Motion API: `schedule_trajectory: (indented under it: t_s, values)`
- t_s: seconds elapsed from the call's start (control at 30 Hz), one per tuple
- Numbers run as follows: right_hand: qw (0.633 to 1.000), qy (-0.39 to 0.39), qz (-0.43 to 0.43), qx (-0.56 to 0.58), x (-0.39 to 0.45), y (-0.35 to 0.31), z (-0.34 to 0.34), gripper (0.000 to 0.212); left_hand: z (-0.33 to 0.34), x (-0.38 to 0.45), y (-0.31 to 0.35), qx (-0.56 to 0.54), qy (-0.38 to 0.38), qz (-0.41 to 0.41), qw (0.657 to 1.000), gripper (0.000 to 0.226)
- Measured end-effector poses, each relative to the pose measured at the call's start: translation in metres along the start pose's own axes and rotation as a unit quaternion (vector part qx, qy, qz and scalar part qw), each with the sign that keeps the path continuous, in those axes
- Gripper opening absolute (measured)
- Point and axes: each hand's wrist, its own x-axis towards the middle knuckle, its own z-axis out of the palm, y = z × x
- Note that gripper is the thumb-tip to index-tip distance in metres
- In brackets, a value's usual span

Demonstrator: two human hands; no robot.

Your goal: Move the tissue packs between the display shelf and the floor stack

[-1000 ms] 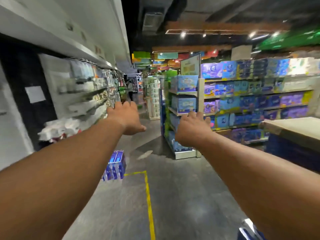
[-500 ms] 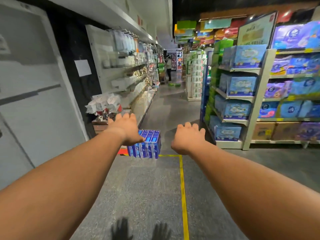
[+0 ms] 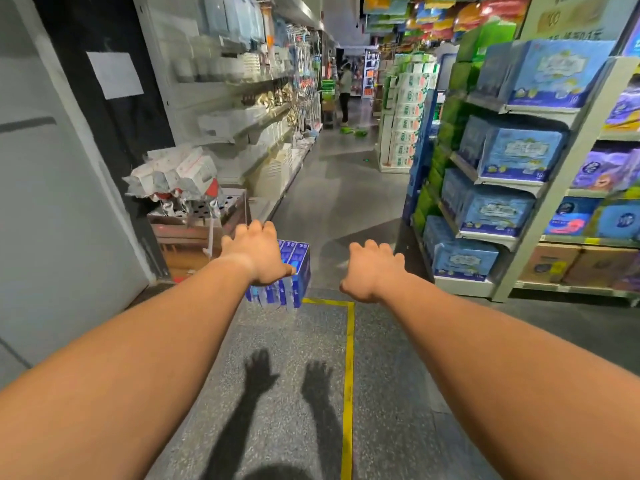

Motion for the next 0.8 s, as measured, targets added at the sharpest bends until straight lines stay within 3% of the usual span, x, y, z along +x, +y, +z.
schedule_trajectory:
  t_s: [0.47,0.63,0.8]
  values:
    - [0.999,-0.008,-0.034,0.003,0.342,0.101,0.008,0.063,0.089,0.355,0.059,-0.029,-0.048,-0.049,0.997,0.083]
    - [0.999,-0.03,-0.042,0.008,0.467,0.15,0.018,0.064,0.114,0.468,0.098,-0.022,-0.053,-0.071,0.996,0.092]
    - [0.992,-0.046,-0.116,-0.021,0.593,0.213,0.018,0.066,0.145,0.558,0.142,-0.03,-0.07,-0.137,0.988,0.094]
